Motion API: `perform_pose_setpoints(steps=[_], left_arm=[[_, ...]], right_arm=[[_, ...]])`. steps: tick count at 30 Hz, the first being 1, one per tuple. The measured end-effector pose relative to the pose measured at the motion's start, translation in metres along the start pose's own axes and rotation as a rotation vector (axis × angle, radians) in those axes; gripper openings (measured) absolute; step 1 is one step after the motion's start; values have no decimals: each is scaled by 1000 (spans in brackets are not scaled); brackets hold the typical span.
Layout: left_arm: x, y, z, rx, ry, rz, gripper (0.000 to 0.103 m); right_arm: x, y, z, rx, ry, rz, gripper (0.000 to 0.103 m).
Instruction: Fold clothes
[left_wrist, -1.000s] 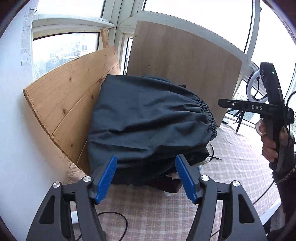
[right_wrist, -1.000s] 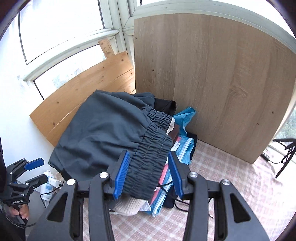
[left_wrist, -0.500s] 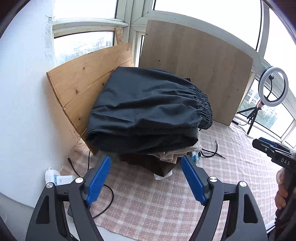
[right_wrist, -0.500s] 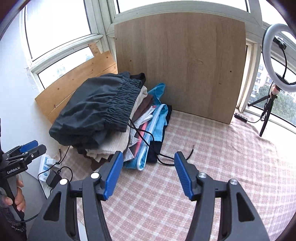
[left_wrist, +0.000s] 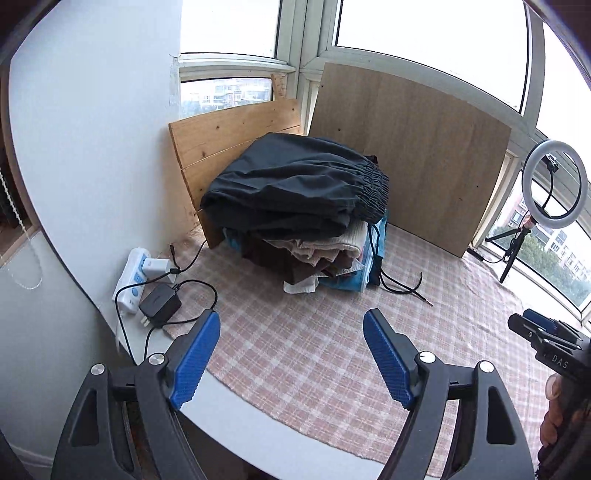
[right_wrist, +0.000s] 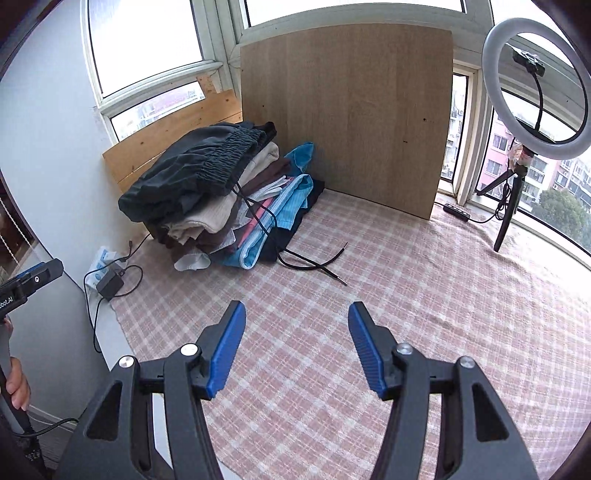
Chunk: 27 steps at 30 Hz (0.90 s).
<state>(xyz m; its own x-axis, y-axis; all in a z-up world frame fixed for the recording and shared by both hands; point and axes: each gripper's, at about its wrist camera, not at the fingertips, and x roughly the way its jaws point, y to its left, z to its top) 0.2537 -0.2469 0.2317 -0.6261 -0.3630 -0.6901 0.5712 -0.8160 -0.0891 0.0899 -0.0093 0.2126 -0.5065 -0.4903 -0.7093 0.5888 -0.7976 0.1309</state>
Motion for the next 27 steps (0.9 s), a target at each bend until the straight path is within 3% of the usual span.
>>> perform_pose_setpoints(steps=[5,7,9,27], left_arm=[[-22,-3,-13,-23,-19,31,83],[-29,-2,-18,-38,-29,39,88],[-34,-2,-21,-47,-39,54,102],[-38,-12,-31,-84,-34,61,102]], right_arm=[[-9,-5,-12,1,0,52,57],[-11,-4,-15,-8,-5,64,57],[-13,-3,-17,-18,-8,66,57],[-14,-12,-22,-44,-3,85,57]])
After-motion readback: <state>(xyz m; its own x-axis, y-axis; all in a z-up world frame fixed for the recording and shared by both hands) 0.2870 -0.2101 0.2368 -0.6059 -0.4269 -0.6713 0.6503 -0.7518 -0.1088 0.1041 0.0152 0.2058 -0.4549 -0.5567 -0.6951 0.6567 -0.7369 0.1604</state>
